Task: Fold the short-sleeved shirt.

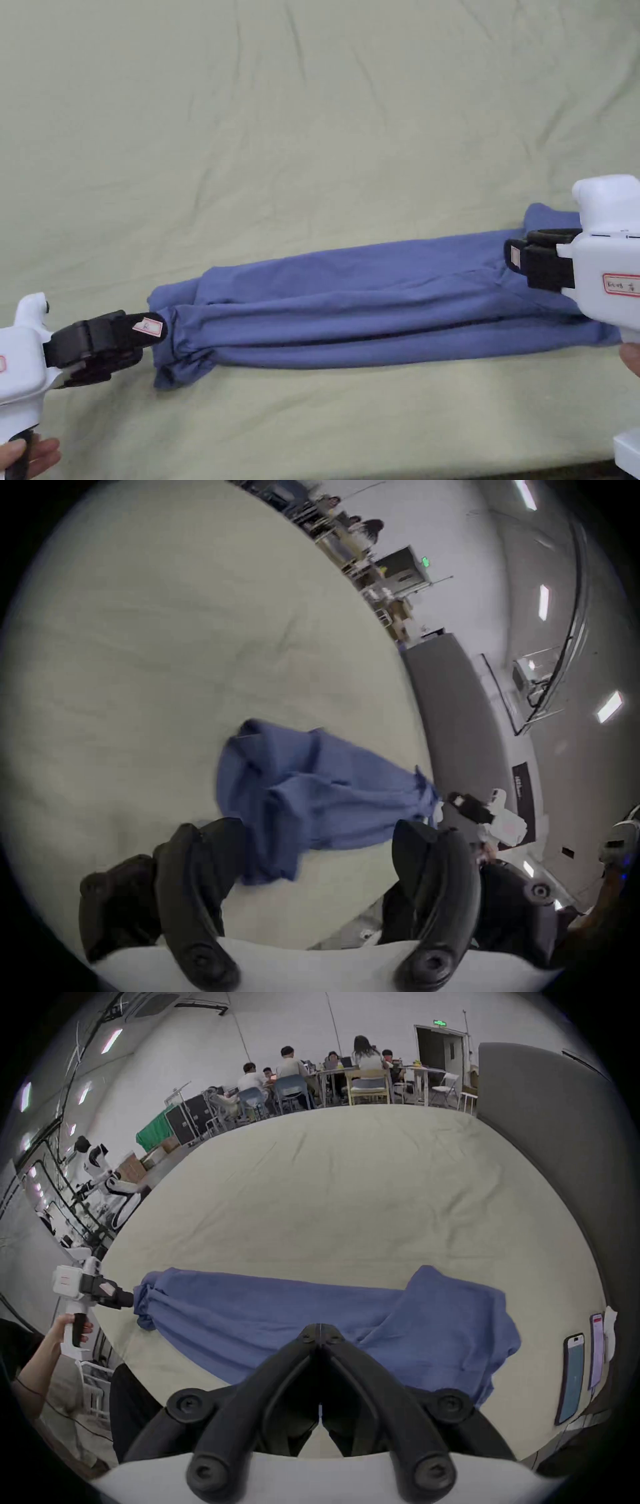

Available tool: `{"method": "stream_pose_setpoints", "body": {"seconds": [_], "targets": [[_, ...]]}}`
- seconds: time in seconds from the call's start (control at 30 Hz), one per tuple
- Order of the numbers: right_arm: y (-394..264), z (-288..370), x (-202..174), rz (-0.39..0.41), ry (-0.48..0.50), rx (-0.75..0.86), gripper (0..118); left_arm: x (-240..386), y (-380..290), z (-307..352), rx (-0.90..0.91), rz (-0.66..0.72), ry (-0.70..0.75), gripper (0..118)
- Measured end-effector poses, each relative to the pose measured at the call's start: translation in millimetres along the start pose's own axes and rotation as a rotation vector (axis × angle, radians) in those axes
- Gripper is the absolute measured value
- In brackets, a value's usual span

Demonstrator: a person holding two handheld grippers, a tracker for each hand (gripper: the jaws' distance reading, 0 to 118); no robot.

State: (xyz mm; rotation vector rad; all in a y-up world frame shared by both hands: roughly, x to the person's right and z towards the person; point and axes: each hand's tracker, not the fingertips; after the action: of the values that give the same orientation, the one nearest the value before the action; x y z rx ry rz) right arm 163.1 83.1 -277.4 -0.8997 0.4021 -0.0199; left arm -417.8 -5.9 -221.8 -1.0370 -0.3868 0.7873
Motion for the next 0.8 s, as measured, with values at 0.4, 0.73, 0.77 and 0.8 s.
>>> {"method": "stream_pose_setpoints", "body": {"seconds": [0.4,0.73,0.77,0.8], "targets": [[11.0,-28.8,-12.6,0.027,0.043,-0.06,2,14.7,-8.3,-83.8,0.038,0.137,-0.18,14],[10.7,-33.1,16.1,0.039,0.02,-0.07,2,52.6,7.4,-9.4,0.125,-0.027,0.343,14],[9.8,-30.7,17.6,0.039,0.021,-0.069,2,68.6,7.0,-9.0,0.108,-0.061,0.395,14],[8.5,-29.4,21.2,0.033,0.027,-0.064,2,77.2,11.8,-11.0,0.095,-0.134,0.474,14]]}}
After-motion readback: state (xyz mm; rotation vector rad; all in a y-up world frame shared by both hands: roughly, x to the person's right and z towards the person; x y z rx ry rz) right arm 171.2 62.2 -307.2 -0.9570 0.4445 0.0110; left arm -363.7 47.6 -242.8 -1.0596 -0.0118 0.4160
